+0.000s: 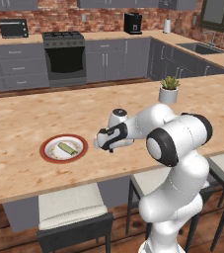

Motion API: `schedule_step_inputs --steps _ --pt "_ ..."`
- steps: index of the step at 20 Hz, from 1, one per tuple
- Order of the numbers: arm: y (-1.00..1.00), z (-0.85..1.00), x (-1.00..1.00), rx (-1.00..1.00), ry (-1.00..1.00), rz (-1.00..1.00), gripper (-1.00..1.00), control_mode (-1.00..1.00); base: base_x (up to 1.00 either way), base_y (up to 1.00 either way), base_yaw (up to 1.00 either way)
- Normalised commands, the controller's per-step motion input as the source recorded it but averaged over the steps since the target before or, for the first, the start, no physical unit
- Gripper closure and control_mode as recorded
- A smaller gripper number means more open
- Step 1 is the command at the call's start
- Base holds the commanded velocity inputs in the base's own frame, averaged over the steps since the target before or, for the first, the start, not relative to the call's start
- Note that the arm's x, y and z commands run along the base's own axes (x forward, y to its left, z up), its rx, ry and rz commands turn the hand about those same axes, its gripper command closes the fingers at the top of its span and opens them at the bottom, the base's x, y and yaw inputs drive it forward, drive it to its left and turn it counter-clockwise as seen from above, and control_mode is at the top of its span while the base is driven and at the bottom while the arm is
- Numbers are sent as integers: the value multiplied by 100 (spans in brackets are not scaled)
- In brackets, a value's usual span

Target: Retrieve the butter from the fridge and place it on a plate on the dining table. Then retrieve the butter knife by the fridge and place it near the plate.

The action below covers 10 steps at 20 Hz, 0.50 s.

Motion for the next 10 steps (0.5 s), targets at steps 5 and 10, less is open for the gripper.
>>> schedule_step_inputs --steps 5,10 --pt "3 -12 21 0 0 0 100 -100 0 0 0" --pt "7 -15 26 0 0 0 100 -100 0 0 0"
